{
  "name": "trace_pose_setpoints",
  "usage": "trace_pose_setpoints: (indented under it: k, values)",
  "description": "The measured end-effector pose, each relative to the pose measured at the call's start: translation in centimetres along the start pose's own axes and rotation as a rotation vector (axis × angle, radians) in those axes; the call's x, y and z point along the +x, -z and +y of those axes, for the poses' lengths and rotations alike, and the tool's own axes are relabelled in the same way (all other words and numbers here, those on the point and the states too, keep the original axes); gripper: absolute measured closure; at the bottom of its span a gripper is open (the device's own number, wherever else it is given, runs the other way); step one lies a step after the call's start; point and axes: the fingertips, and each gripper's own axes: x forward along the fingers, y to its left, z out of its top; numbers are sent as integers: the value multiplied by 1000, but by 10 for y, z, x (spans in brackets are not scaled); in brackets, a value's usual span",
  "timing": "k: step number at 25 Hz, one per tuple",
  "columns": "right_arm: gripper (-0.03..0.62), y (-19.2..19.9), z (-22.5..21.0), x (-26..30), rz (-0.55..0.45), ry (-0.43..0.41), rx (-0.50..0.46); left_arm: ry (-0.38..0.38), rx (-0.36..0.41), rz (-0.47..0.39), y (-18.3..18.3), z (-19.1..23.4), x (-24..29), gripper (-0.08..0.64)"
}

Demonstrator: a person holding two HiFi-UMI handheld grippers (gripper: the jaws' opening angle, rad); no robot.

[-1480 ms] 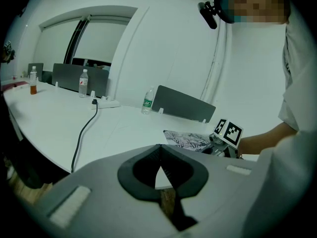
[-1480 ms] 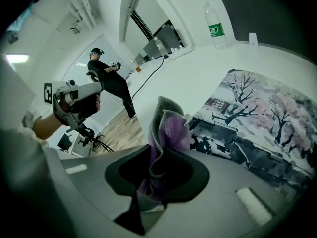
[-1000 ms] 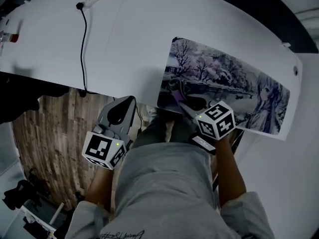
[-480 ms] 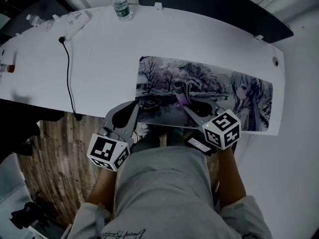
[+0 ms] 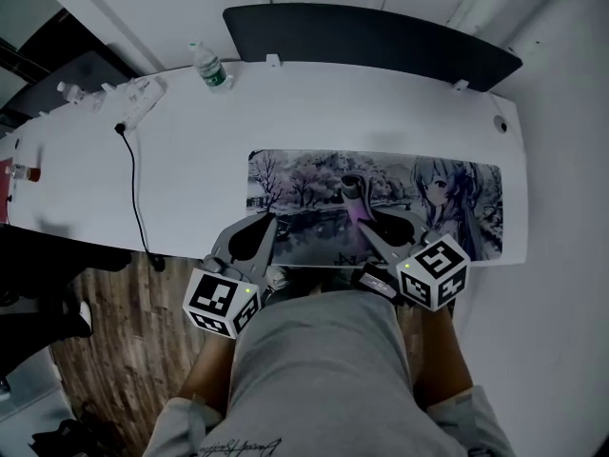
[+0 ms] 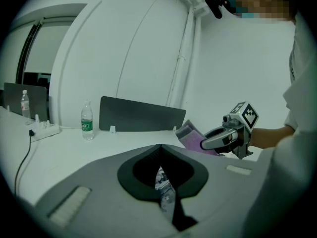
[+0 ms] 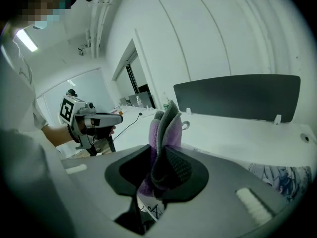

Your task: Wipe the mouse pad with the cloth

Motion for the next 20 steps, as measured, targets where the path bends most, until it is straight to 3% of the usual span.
trace_pose_setpoints:
  k: [20]
  values:
    - [505, -14, 3, -2, -36, -30, 0, -19, 6, 3, -4, -5, -4, 541]
